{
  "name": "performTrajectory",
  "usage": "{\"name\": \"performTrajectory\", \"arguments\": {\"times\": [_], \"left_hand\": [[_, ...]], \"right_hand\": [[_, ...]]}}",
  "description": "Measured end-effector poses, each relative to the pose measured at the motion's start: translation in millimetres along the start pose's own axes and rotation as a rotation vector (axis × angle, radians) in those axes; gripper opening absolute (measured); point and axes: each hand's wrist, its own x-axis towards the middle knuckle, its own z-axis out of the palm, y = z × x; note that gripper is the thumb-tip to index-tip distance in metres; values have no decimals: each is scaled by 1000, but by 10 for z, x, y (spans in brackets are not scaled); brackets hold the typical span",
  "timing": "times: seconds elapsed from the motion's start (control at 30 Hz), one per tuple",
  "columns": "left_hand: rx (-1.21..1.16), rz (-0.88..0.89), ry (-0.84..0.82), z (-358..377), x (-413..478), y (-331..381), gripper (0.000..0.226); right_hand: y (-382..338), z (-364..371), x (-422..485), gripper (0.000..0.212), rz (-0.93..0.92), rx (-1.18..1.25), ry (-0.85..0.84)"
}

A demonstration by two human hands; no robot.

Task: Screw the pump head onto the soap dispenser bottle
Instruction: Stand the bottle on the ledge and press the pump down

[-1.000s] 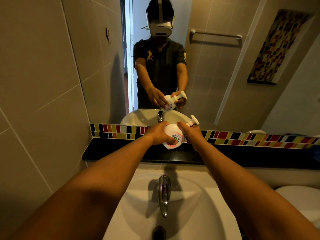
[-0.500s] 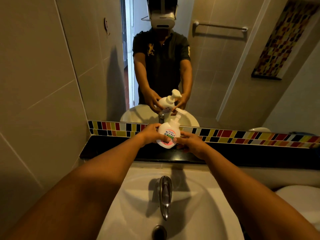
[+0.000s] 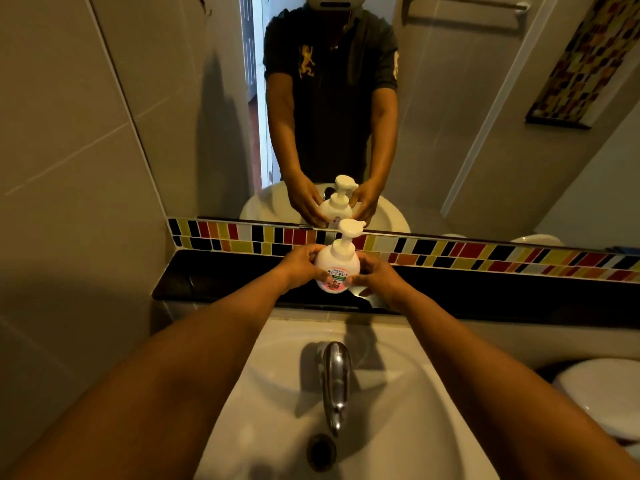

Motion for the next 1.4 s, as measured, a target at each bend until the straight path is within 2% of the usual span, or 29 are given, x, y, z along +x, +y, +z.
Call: {"name": "performTrajectory", "arguments": {"times": [0.57,0.7,0.87,1.0,1.13,1.27,1.4], "left_hand": [[-34,-39,7,68,160,-197,67],[-6,-47,-9,60,171,-201,70],[2,-47,-3,61,178,-201,67],[-11,-52,2,73,181,-202,67],[-9,-61,13,83,176,-191,67],[-11,-75,49,119,173,-201,66],[28,-87,82,156,166,-171,69]], "right_hand": [[159,58,137,61,10,28,25],[5,16,90,59,12,17,-1],[-361,-135,62,66,-97,59,65],[-536,-189,96,67,-171,-73,75],[-558,-156,130,55,-170,-191,125],[-573,-52,126,53,-140,-323,275],[-627,94,72,59,-97,-672,480]]}}
